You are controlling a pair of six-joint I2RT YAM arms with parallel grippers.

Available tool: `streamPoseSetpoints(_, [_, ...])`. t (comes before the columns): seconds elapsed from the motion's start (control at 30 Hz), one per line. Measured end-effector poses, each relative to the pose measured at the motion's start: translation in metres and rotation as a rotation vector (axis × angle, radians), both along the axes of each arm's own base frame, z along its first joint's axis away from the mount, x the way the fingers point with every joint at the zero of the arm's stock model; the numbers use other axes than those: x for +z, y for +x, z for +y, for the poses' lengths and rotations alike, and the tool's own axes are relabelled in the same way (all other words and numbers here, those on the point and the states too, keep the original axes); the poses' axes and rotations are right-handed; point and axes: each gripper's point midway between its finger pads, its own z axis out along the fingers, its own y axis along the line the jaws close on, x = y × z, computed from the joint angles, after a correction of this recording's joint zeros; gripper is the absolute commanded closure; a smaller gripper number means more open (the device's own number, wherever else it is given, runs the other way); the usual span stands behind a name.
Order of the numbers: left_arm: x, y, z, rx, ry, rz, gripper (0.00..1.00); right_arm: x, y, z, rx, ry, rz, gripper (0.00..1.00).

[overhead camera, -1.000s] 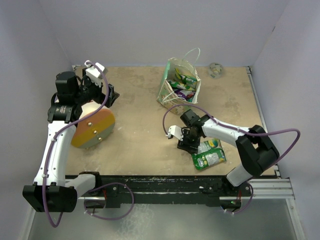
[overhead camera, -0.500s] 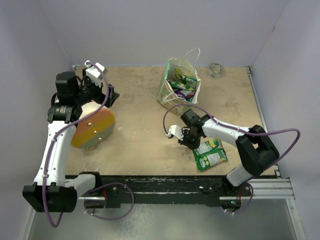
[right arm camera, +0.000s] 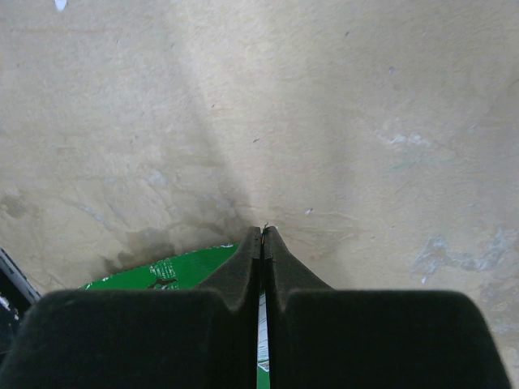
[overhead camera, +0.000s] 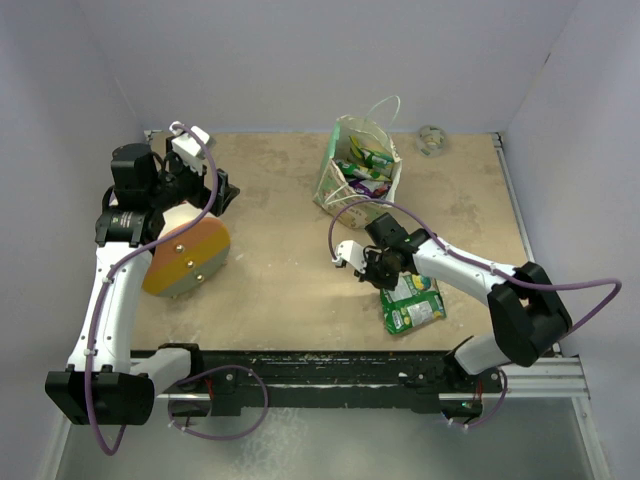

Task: Place the snacks into the paper bag
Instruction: Pick up the snack from the center of the board.

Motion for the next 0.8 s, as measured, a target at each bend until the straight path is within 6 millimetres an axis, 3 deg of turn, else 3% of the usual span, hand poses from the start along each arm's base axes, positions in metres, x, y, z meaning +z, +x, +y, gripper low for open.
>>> streamPoseSetpoints(0.27, [-0.004, -0.001, -0.001, -0.007, -0.003, 0.008, 0.01, 0.014, 0.035, 0.037, -0.025, 0.104, -0.04, 0.98])
streamPoseSetpoints(0.43, [-0.004, -0.002, -0.001, -0.007, -0.003, 0.006, 0.01, 0.023, 0.057, 0.059, -0.027, 0.16, -0.07, 0.72])
streamPoseSetpoints(0.6, [-0.003, -0.002, -0.001, -0.007, -0.003, 0.005, 0.01, 0.019, 0.056, 0.058, -0.027, 0.15, -0.057, 0.5])
streamPoseSetpoints(0.8, [-0.003, -0.002, -0.002, -0.013, -0.005, 0.005, 0.01, 0.018, 0.057, 0.053, -0.032, 0.124, -0.066, 0.41])
